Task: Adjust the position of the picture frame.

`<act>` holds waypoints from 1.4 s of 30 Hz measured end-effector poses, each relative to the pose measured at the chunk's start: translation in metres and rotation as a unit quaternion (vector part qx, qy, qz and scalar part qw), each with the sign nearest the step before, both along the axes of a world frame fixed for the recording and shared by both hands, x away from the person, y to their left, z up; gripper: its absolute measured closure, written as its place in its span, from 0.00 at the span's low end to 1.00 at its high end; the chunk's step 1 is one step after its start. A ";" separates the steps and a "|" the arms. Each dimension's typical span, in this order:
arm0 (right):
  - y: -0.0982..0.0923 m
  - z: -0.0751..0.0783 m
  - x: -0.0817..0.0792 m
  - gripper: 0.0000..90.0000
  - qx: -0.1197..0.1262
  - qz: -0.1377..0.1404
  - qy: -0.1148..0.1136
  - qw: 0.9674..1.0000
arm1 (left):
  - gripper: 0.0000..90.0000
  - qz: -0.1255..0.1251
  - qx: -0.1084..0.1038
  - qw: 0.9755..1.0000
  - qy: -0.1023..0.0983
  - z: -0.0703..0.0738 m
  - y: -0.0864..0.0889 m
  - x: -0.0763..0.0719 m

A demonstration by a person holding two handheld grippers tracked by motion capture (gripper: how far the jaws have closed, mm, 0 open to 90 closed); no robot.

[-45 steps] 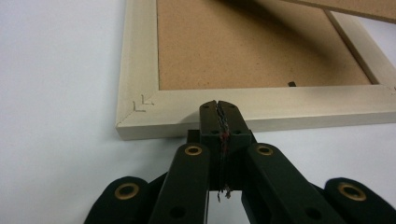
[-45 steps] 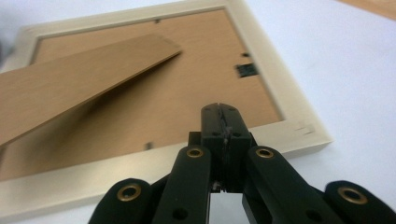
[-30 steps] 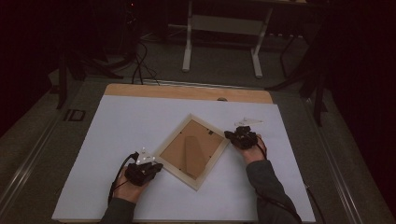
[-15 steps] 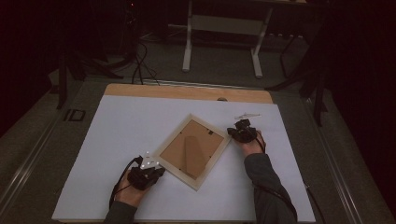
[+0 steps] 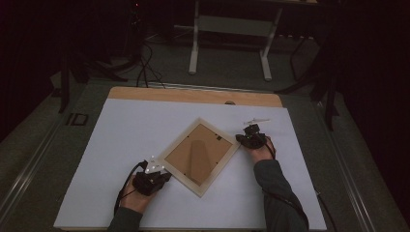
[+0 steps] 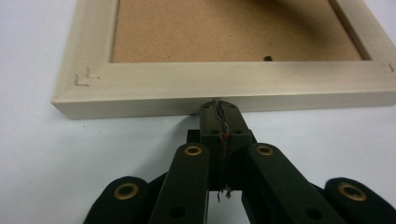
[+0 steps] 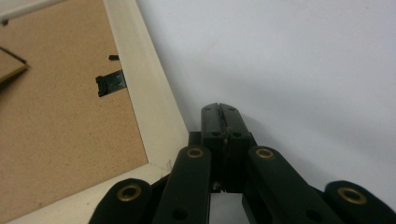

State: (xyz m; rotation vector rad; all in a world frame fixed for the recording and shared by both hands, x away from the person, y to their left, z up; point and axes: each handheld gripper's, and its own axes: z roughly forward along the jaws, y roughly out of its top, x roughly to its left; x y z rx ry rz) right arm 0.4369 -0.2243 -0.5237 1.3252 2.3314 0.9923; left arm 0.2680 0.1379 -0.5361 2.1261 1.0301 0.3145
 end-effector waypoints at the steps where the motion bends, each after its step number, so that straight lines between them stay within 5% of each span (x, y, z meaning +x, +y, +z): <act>1: 0.001 -0.001 -0.001 1.00 0.001 0.002 -0.001 1.000 | 1.00 0.001 -0.001 1.000 0.000 0.000 0.000 0.000; 19: -0.001 -0.002 -0.006 1.00 -0.009 0.019 0.002 1.000 | 1.00 0.016 0.023 1.000 -0.015 0.001 -0.004 0.005; 23: 0.000 -0.002 -0.007 1.00 -0.012 0.020 0.005 1.000 | 1.00 0.017 0.041 0.999 -0.022 0.002 -0.006 0.007; 42: -0.004 0.000 -0.018 1.00 -0.026 0.033 0.004 0.999 | 1.00 0.043 0.035 0.998 -0.011 0.003 -0.003 0.022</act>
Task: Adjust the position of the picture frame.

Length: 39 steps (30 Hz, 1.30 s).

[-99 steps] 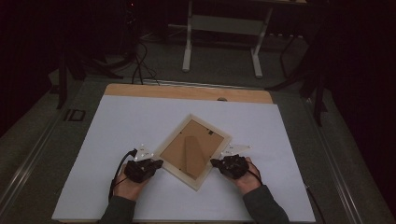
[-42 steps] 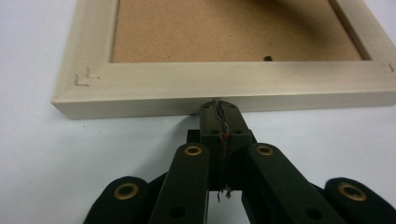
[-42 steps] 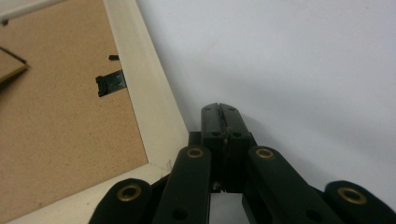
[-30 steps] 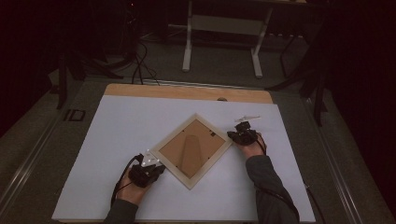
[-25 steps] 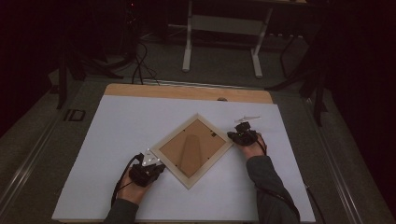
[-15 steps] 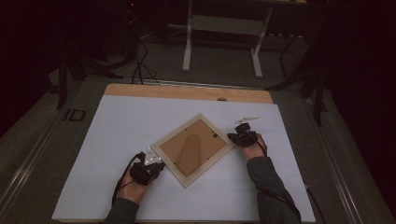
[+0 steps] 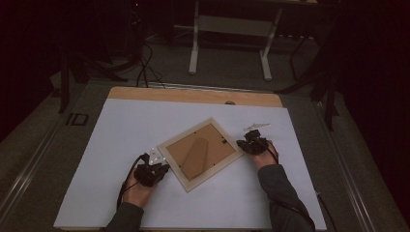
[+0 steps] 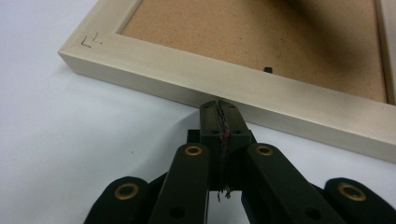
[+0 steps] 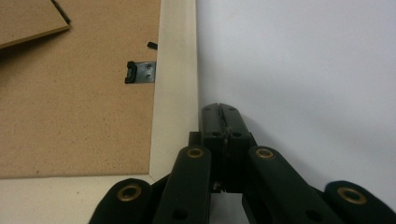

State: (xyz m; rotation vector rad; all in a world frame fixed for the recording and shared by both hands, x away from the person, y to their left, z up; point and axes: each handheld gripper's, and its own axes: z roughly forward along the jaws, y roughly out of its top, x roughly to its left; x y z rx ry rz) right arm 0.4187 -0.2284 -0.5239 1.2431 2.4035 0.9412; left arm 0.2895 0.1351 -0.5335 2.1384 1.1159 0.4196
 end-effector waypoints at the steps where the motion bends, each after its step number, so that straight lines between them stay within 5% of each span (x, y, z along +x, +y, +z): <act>1: 0.000 0.000 0.000 1.00 0.000 0.000 0.001 1.000 | 1.00 0.000 0.001 1.000 0.000 0.000 0.000 0.000; 6: -0.001 0.000 -0.003 1.00 -0.002 0.007 0.001 1.000 | 1.00 0.006 -0.014 1.000 0.009 0.000 0.004 0.005; 12: -0.003 0.001 -0.006 1.00 -0.003 0.015 0.004 1.000 | 1.00 0.010 -0.004 1.000 0.013 0.002 0.005 0.015; 13: -0.004 0.001 -0.007 1.00 -0.002 0.016 0.004 1.000 | 1.00 0.017 -0.028 0.999 0.028 0.001 0.009 0.020; 16: -0.005 0.000 -0.009 1.00 0.003 0.016 0.005 1.000 | 1.00 0.023 -0.055 0.997 0.039 -0.001 0.014 0.024; 25: -0.008 0.001 -0.016 1.00 -0.001 0.018 0.006 1.000 | 1.00 0.027 -0.029 0.999 0.035 0.002 0.011 0.034; 39: -0.012 -0.002 -0.027 1.00 0.013 0.026 0.004 1.000 | 1.00 0.035 -0.018 0.999 0.023 0.002 0.012 0.045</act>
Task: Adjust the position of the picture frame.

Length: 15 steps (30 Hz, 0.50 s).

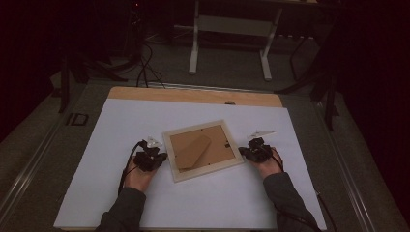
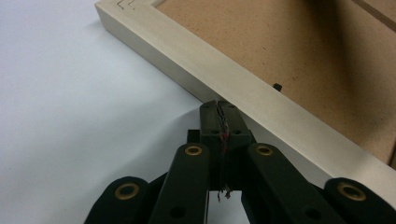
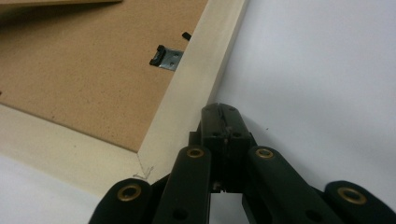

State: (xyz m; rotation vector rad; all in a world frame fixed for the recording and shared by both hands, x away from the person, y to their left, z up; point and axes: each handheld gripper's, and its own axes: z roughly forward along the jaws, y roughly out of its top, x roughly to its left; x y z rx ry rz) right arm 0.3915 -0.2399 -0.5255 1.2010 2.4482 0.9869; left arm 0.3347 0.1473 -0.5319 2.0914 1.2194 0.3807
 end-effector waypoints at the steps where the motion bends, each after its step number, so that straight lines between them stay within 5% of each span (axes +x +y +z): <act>1: 0.000 0.000 -0.001 1.00 0.000 0.001 -0.002 1.000 | 1.00 0.000 0.001 1.000 0.000 0.000 0.001 0.001; 15: 0.000 -0.002 -0.011 1.00 0.007 0.008 -0.005 1.000 | 1.00 0.004 -0.003 1.000 0.002 0.000 0.004 0.012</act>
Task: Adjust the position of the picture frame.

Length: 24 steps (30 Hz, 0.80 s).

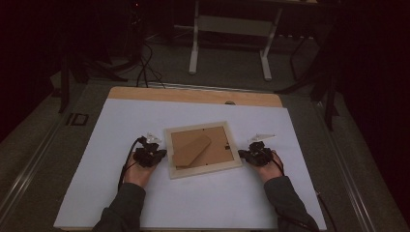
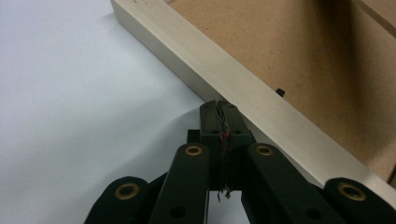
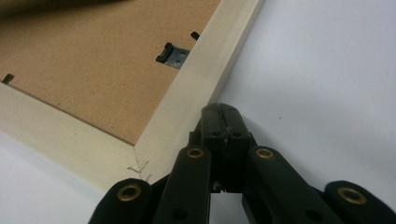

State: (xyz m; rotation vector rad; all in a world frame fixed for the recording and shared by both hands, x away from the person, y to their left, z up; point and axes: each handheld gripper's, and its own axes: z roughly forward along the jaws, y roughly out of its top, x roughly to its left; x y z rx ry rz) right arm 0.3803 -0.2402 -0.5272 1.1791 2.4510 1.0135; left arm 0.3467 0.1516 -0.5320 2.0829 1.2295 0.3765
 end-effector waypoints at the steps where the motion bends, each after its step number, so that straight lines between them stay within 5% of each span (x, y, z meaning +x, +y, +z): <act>1: 0.000 0.000 -0.001 1.00 0.000 0.000 0.000 1.000 | 1.00 0.001 0.001 1.000 -0.001 0.000 0.000 0.002; 24: 0.005 -0.002 -0.013 1.00 0.012 0.008 0.000 1.000 | 1.00 0.019 -0.010 1.000 0.003 -0.001 0.007 0.023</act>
